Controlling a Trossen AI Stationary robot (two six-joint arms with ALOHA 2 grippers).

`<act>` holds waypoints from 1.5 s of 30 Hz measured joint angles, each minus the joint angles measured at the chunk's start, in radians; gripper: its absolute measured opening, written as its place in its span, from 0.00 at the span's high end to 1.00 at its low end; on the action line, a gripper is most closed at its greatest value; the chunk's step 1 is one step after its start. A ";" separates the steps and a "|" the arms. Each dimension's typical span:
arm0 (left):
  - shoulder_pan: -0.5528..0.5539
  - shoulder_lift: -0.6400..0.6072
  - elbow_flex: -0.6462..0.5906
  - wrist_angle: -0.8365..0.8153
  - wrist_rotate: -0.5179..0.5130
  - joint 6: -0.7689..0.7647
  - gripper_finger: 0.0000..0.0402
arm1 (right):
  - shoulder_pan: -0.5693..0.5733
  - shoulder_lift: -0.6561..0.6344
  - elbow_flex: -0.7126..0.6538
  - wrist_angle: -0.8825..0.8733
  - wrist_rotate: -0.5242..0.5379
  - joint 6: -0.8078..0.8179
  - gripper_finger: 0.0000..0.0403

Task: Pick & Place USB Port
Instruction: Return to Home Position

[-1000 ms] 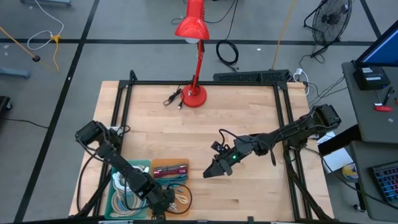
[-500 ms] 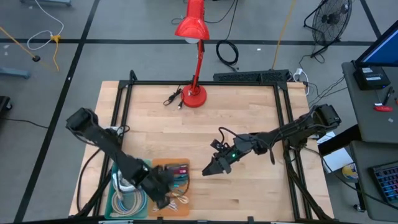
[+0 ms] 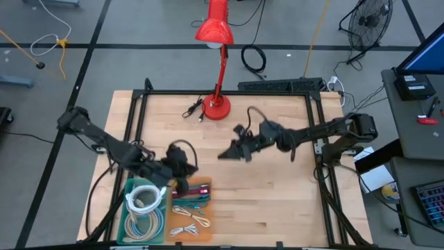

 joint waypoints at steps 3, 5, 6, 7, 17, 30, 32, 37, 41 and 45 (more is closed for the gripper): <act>0.043 -0.065 0.000 -0.043 0.004 0.074 1.00 | -0.097 0.000 0.000 0.035 -0.035 -0.002 1.00; 0.080 -0.107 0.000 -0.052 0.021 0.128 1.00 | -0.166 0.000 0.000 0.054 -0.054 -0.012 1.00; 0.099 -0.126 0.000 -0.057 0.039 0.159 1.00 | -0.197 0.000 0.000 0.061 -0.060 -0.025 1.00; 0.119 -0.146 0.000 -0.062 0.061 0.191 1.00 | -0.230 0.000 0.000 0.068 -0.071 -0.040 1.00; 0.304 -0.337 -0.097 -0.097 0.260 0.320 1.00 | -0.454 -0.056 0.000 0.078 -0.187 -0.267 1.00; 0.363 -0.534 -0.371 0.065 0.346 0.185 1.00 | -0.435 -0.599 0.000 -0.792 0.219 -0.654 1.00; 0.363 -0.535 -0.380 0.077 0.347 0.190 1.00 | -0.371 -0.666 0.000 -0.906 0.276 -0.663 1.00; 0.372 -0.531 -0.380 0.116 0.351 0.229 1.00 | -0.166 -0.787 -0.120 -0.940 0.387 -0.589 1.00; 0.416 -0.533 -0.380 0.123 0.397 0.228 1.00 | 0.028 -0.869 -0.338 -0.697 0.509 -0.485 1.00; 0.455 -0.533 -0.380 0.123 0.458 0.225 1.00 | 0.209 -0.933 -0.548 -0.396 0.710 -0.473 1.00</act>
